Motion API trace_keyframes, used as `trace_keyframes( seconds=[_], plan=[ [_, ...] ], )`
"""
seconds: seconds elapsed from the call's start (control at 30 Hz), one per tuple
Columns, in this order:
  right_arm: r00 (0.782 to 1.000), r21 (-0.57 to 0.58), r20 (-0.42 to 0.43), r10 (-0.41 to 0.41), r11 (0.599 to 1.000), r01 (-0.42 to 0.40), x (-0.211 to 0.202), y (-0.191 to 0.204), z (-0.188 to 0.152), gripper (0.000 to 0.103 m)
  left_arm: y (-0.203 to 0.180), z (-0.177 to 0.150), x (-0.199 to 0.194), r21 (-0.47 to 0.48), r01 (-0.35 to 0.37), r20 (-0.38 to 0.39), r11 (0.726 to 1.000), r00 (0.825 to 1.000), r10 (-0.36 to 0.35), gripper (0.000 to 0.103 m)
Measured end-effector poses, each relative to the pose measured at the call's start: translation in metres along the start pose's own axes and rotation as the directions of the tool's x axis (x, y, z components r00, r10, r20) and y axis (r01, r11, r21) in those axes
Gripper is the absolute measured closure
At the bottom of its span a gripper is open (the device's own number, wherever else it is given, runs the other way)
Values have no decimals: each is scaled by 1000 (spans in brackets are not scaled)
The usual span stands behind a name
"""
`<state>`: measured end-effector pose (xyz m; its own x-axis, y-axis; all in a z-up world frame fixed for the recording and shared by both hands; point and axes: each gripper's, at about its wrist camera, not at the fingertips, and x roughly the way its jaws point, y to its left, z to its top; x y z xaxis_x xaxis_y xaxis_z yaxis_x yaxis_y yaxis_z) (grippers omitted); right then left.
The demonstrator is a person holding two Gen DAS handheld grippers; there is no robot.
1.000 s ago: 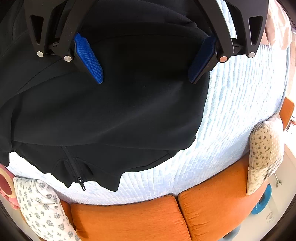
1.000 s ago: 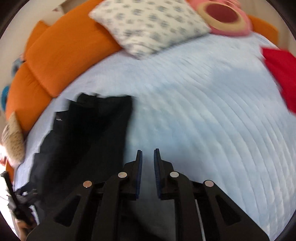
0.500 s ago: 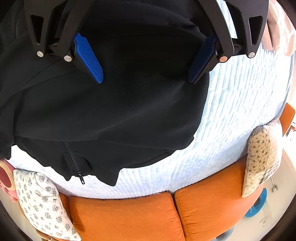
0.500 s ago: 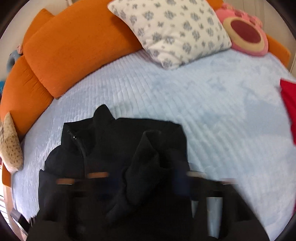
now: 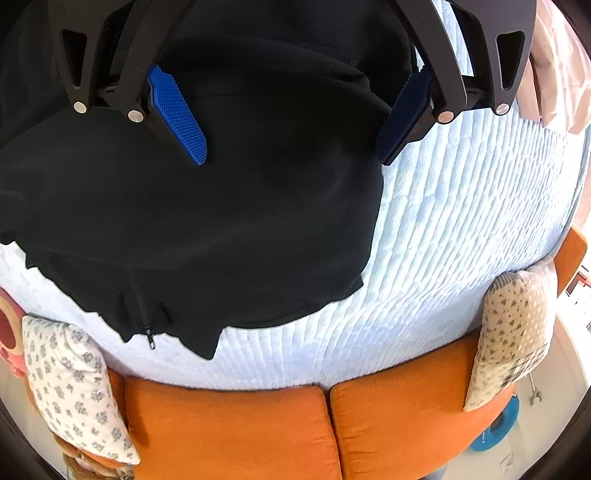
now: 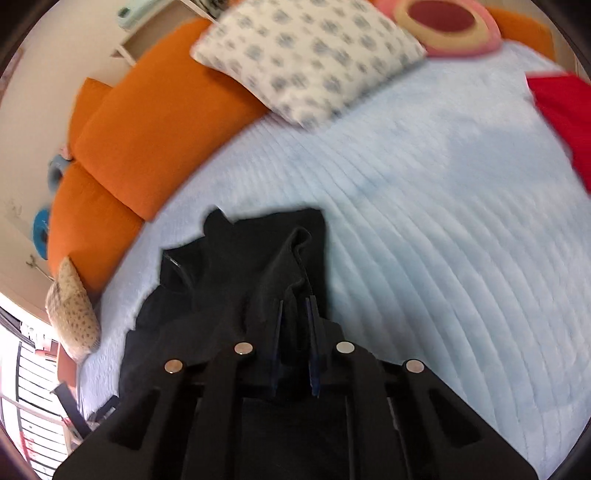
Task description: Fold large clothes
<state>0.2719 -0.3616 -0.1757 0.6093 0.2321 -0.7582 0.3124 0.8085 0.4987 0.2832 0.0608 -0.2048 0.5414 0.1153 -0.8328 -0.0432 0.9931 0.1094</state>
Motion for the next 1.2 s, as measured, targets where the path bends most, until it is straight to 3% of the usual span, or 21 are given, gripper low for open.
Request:
trace_keyframes(
  seconds=[0.13,0.27,0.3,0.37,0.4,0.43,0.57,0.7,0.83,1.0,1.2],
  plan=[
    [996,25,-77,-54,998,56,38,-28,-21,90,-2,-7,14,36,-15,-30,999,999,16,7],
    [989,-125,-11,-144,982,142,38,-11,-28,85,1,-7,17,37,2,-40,999,999,0,5],
    [983,-167,-6,-183,969,180,35,-6,-28,78,4,-8,12,29,12,-32,1000,999,-11,5],
    [977,-209,-3,-213,956,207,27,-2,-28,48,9,-12,-1,22,30,-11,999,1000,-29,5],
    [978,-229,3,-210,952,205,16,-1,-28,19,13,-18,-12,31,39,8,999,999,-39,5],
    [977,-260,26,-211,942,211,4,1,-30,16,16,-23,-21,41,39,24,998,999,-40,5],
    [966,-408,114,-234,875,260,-40,14,-45,16,37,-51,-52,73,69,28,995,997,-71,5],
    [979,-502,20,-201,845,184,-77,16,-75,17,69,-94,-81,64,152,-8,986,988,-152,5],
    [977,-571,4,-211,802,176,-116,9,-116,17,95,-137,-103,64,194,-34,979,981,-192,5],
    [978,-565,-53,-201,814,137,-154,-14,-165,17,111,-199,-128,52,251,-88,967,965,-246,5],
    [971,-524,-110,-214,842,126,-169,-39,-205,17,109,-239,-131,-2,299,-131,954,946,-297,5]
  ],
)
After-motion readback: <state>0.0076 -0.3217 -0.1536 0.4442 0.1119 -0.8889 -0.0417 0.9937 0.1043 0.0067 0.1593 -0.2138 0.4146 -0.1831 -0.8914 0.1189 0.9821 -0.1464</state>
